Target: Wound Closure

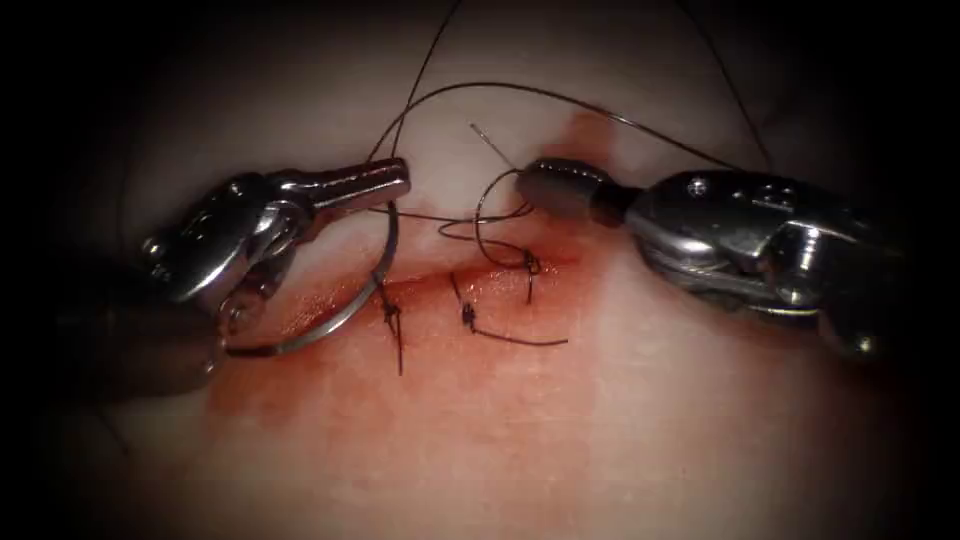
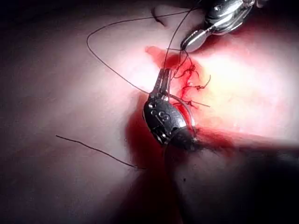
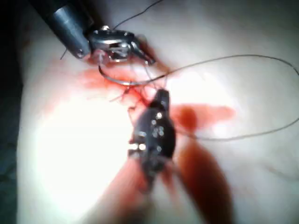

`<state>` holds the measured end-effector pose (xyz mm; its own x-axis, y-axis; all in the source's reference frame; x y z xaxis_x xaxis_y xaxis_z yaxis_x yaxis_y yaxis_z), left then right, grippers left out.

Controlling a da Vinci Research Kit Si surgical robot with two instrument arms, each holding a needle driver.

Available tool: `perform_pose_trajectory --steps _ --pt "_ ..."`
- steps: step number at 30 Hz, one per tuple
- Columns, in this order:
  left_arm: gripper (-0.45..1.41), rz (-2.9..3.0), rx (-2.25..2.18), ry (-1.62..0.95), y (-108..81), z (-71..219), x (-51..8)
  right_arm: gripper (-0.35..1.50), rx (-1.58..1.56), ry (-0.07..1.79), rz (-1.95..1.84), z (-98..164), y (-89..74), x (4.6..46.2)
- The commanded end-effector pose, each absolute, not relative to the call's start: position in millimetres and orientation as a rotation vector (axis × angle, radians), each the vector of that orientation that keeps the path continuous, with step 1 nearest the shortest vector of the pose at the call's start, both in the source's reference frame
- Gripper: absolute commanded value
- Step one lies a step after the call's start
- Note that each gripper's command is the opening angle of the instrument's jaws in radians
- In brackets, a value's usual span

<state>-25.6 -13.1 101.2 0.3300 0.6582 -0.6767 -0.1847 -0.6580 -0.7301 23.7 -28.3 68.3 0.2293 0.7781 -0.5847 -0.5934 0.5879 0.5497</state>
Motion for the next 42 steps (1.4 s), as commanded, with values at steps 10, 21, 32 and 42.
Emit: perform_pose_trajectory --steps 10,21,32,42 --pt "-0.45 1.404 -1.814 -0.418 -7.8 101 -26.8 -0.35 0.29 0.966 0.903 66 -33.3 22.4" --pt "-0.45 1.458 -1.795 -0.421 -3.9 104 -30.7 -0.35 0.373 0.975 0.814 65 -38.4 21.9" --pt "-0.45 1.583 -1.732 -0.347 -0.1 106 -32.8 -0.35 0.416 0.961 0.757 63 -42.3 21.4" --pt "-0.45 1.795 -1.699 -0.166 1.5 106 -34.4 -0.35 0.408 0.942 0.713 64 -46.0 20.1"
